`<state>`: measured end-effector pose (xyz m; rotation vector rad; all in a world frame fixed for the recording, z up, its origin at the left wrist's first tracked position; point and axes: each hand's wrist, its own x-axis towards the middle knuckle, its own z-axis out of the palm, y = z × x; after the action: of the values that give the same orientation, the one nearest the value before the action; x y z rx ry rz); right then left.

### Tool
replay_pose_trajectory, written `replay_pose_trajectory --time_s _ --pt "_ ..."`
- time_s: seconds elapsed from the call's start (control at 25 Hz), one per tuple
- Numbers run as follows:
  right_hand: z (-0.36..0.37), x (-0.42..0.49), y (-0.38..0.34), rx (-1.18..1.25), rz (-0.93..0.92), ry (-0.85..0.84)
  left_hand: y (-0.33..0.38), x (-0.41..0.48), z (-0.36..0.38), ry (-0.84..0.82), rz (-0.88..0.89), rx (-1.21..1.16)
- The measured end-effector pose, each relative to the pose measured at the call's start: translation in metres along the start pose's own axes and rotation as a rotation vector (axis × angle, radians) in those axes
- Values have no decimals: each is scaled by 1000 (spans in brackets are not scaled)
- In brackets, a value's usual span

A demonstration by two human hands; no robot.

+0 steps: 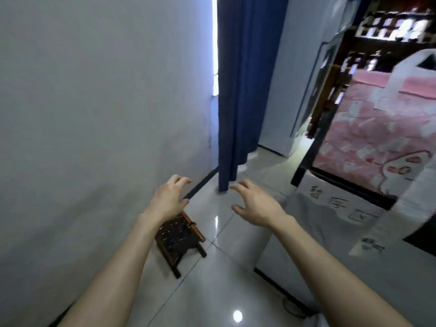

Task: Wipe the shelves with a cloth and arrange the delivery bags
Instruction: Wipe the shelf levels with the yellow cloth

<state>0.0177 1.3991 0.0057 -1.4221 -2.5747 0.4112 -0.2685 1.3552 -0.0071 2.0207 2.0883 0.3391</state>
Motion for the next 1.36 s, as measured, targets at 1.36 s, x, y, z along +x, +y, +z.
replay_pose_trajectory --time_s 1.36 --pt "322 -9 -492 -276 -1498 -899 -132 -533 87 228 -1630 -246"
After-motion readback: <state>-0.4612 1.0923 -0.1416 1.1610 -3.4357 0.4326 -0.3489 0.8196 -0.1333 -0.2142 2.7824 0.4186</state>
